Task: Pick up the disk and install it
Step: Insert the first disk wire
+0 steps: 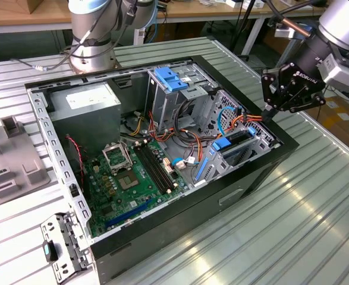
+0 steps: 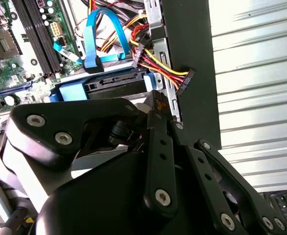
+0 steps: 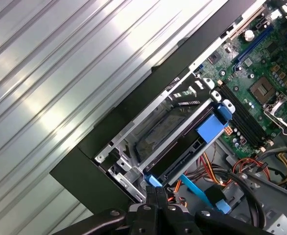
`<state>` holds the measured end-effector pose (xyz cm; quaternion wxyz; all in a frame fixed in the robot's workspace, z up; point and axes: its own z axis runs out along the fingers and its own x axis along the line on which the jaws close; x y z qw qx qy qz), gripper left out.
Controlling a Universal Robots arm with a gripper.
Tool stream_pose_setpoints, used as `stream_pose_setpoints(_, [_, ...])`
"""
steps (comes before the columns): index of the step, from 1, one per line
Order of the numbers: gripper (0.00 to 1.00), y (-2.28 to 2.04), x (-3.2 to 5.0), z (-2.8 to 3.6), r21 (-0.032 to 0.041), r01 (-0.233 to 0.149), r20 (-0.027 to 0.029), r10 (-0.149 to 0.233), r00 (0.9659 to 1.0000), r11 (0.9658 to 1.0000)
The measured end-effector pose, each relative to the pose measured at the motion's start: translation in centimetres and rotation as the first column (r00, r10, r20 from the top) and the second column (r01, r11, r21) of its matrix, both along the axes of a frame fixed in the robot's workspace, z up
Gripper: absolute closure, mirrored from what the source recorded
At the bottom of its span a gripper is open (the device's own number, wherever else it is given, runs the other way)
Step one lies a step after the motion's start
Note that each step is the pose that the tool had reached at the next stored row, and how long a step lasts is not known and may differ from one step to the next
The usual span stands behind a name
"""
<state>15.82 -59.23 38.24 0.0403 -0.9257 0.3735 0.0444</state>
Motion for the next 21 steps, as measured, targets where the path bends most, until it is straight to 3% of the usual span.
stream_pose_setpoints(9, [0.89, 0.00, 0.03, 0.00, -0.0001, -0.001, 0.0000, 0.001, 1.0000, 1.0000])
stream_pose_setpoints(14, [0.64, 0.00, 0.04, 0.00, -0.0001, -0.001, 0.0000, 0.001, 1.0000, 1.0000])
stream_pose_setpoints(19, [0.63, 0.00, 0.05, 0.00, -0.0001, -0.001, 0.0000, 0.001, 1.0000, 1.0000])
stream_pose_setpoints(21, [0.50, 0.00, 0.06, 0.00, -0.0001, -0.001, 0.0000, 0.001, 1.0000, 1.0000])
